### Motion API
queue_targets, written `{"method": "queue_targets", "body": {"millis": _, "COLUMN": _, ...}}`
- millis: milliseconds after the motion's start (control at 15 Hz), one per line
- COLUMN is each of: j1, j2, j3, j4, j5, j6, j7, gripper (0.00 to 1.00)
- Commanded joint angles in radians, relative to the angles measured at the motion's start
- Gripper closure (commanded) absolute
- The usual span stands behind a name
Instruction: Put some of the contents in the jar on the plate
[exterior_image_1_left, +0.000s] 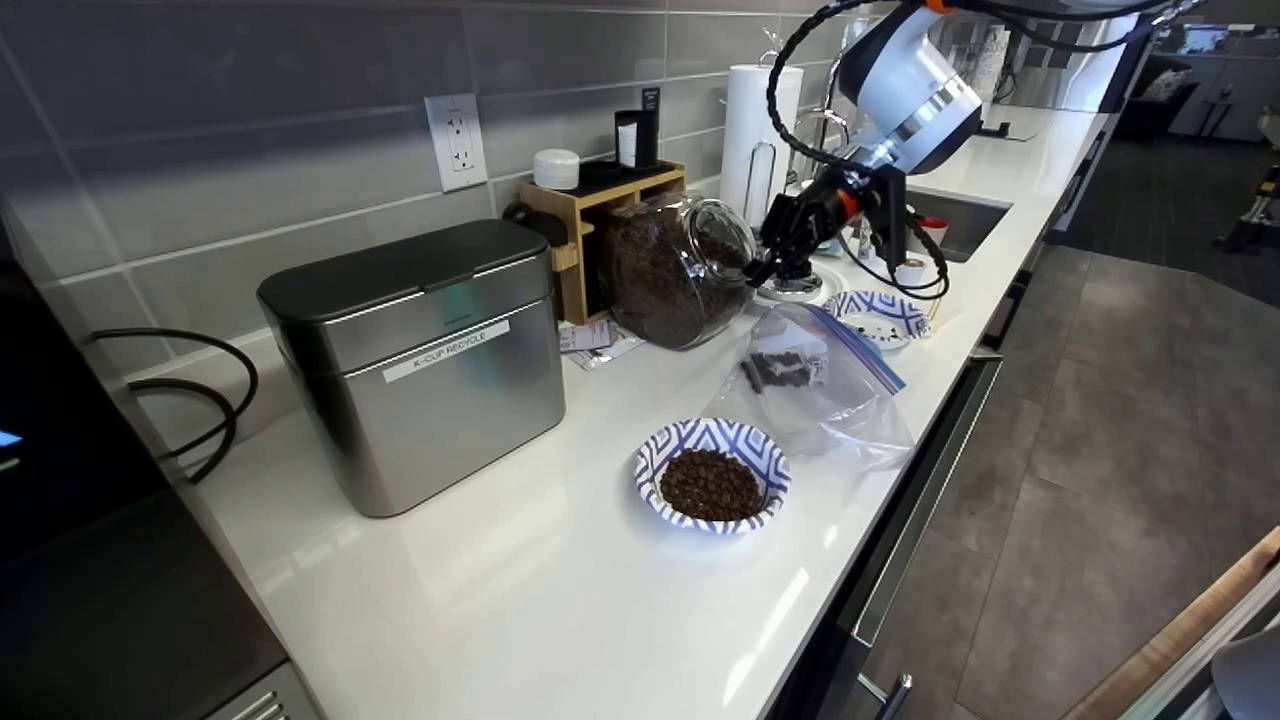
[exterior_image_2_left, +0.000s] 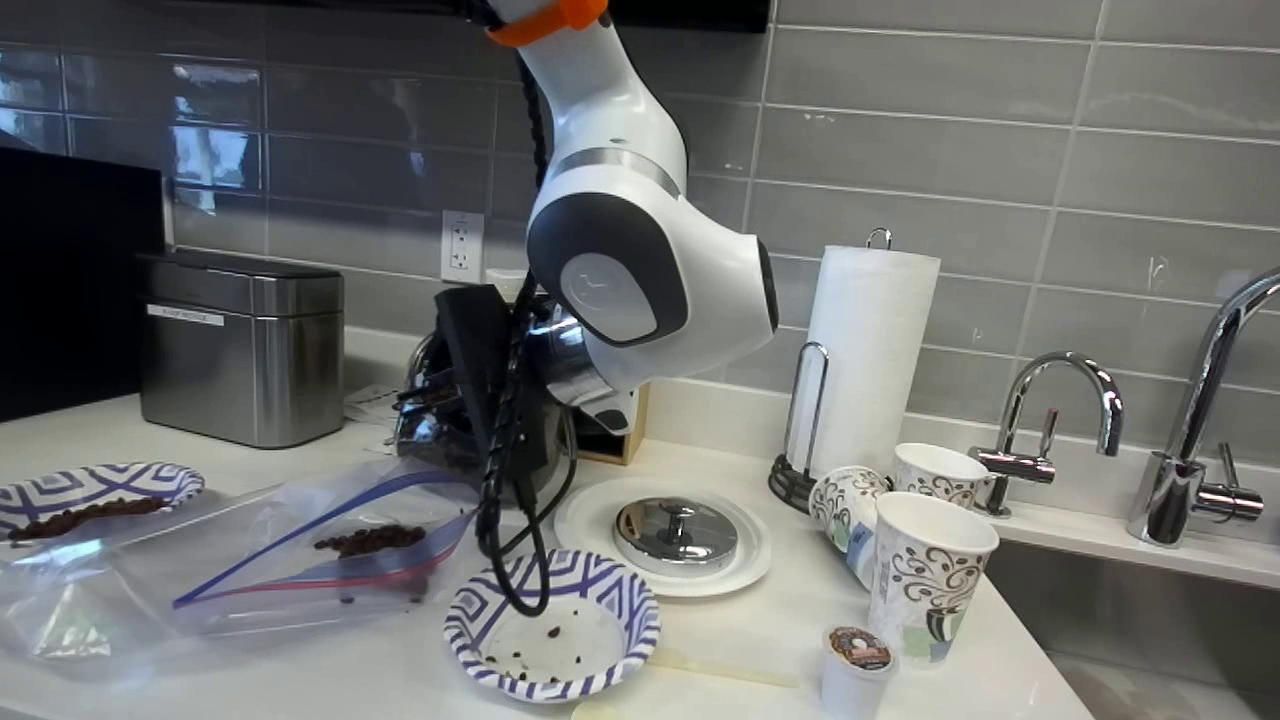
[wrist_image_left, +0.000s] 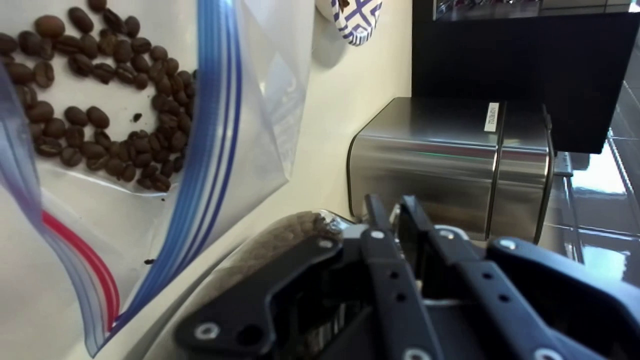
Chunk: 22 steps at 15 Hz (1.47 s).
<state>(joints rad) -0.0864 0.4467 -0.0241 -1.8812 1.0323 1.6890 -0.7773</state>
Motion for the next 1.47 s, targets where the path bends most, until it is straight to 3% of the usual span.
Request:
{"method": "queue_targets", "body": {"millis": 0, "j1": -0.014, "j2": 0.025, "j3": 0.008, "j4": 0.027, "j5": 0.004, "j6": -0.036, "j7": 0.025, "gripper": 1.00}}
{"method": "queue_targets", "body": {"millis": 867, "j1": -0.023, "j2": -0.010, "j3": -0.013, "j4": 0.044, "j5": -0.044, "j6": -0.104, "j7": 0.126, "gripper": 0.99}}
{"method": "queue_targets", "body": {"millis": 933, "j1": -0.025, "j2": -0.001, "j3": -0.005, "j4": 0.029, "j5": -0.015, "j6": -0.079, "j7": 0.078, "gripper": 0.96}}
{"method": "queue_targets", "body": {"millis": 1400, "j1": -0.035, "j2": 0.013, "j3": -0.005, "j4": 0.061, "j5": -0.028, "j6": -0.109, "j7": 0.113, "gripper": 0.99}}
